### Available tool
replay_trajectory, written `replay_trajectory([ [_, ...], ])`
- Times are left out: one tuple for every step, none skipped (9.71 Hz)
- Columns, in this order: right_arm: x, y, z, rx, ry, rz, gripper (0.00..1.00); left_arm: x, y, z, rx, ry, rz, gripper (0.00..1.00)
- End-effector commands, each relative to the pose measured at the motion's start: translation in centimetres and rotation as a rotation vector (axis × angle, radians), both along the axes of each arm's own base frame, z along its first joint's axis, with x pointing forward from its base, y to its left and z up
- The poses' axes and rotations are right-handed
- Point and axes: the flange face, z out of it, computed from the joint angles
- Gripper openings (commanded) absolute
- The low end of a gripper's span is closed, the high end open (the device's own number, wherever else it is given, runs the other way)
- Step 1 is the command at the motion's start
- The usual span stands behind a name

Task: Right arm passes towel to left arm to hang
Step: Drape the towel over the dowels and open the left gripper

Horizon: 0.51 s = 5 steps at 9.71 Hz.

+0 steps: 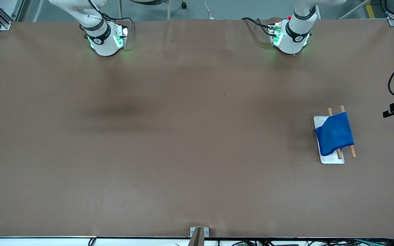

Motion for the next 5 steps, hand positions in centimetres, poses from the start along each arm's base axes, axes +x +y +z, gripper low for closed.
replay_trajectory([
  [-0.5,-0.3,-0.2,0.023,0.004,-0.007,1.00,-2.1,-5.3,3.3,0.026,-0.001,0.014,1.00],
  [-0.4,-0.2,-0.2,0.045,-0.007,-0.008,1.00,-2.8,-8.9,5.8,0.085,-0.014,0.024,1.00],
  [-0.4,-0.3,-0.3,0.064,-0.009,-0.012,1.00,-3.7,-13.3,8.1,0.106,-0.020,0.055,1.00],
  [-0.5,-0.3,-0.2,0.064,-0.007,-0.012,1.00,-4.3,-16.1,9.4,0.107,-0.001,0.050,1.00],
  [-0.4,-0.4,-0.3,0.064,-0.007,-0.014,1.00,-4.5,-18.0,11.4,0.108,-0.018,0.016,1.00],
])
